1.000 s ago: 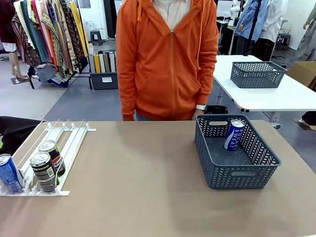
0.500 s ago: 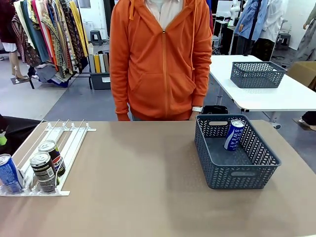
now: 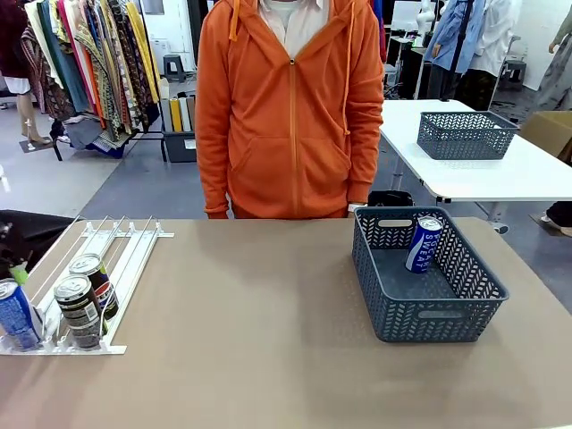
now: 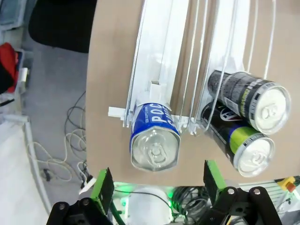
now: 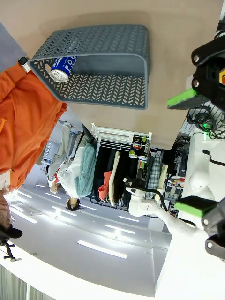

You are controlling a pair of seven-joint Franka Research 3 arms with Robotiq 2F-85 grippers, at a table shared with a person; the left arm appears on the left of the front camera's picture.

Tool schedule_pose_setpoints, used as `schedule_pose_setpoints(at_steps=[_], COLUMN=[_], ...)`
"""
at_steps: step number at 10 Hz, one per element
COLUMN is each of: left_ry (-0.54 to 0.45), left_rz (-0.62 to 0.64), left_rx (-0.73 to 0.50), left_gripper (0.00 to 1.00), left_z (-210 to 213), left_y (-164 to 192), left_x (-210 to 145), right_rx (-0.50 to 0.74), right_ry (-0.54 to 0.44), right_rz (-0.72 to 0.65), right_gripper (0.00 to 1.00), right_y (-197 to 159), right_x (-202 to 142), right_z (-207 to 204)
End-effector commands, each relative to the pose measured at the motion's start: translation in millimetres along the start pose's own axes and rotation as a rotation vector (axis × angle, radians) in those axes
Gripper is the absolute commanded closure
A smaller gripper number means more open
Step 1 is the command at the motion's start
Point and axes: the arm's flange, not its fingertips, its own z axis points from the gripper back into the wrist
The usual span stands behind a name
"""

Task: Retrieve and store the cans from the dispenser.
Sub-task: Pick up the last remaining can from one row of the Automatic Can Dispenser and place it in the middle of the table.

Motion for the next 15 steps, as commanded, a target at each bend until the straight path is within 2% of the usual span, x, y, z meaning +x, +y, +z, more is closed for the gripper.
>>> schedule_pose_setpoints(at_steps=[1, 3, 11, 13, 15], left_ry=[0.017, 0.009, 0.067, 0.064, 0.056], left_rz=[0.035, 0.111, 0.064, 0.050, 0.054], left_rx=[-0.026, 0.014, -0.022, 0.001, -0.001], left_gripper=[0.00, 0.00, 0.00, 1.00, 1.00], left_z=[-18.2, -35.5, -45.1, -47.7, -48.2], left_y=[-0.1, 5.5, 5.4, 3.5, 4.4], left_x=[9.1, 20.1, 22.8, 23.5, 23.9], right_rx=[0.020, 0.020, 0.020, 0.020, 0.020], right_ry=[-0.016, -0.016, -0.016, -0.016, -0.016], right_rz=[0.025, 0.025, 0.025, 0.025, 0.025], right_gripper=[0.00, 0.00, 0.00, 0.00, 0.00], right_y=[2.6, 2.6, 2.6, 2.6, 2.6], right_x=[3.7, 3.7, 3.7, 3.7, 3.7], right_z=[-0.8, -0.8, -0.8, -0.8, -0.8])
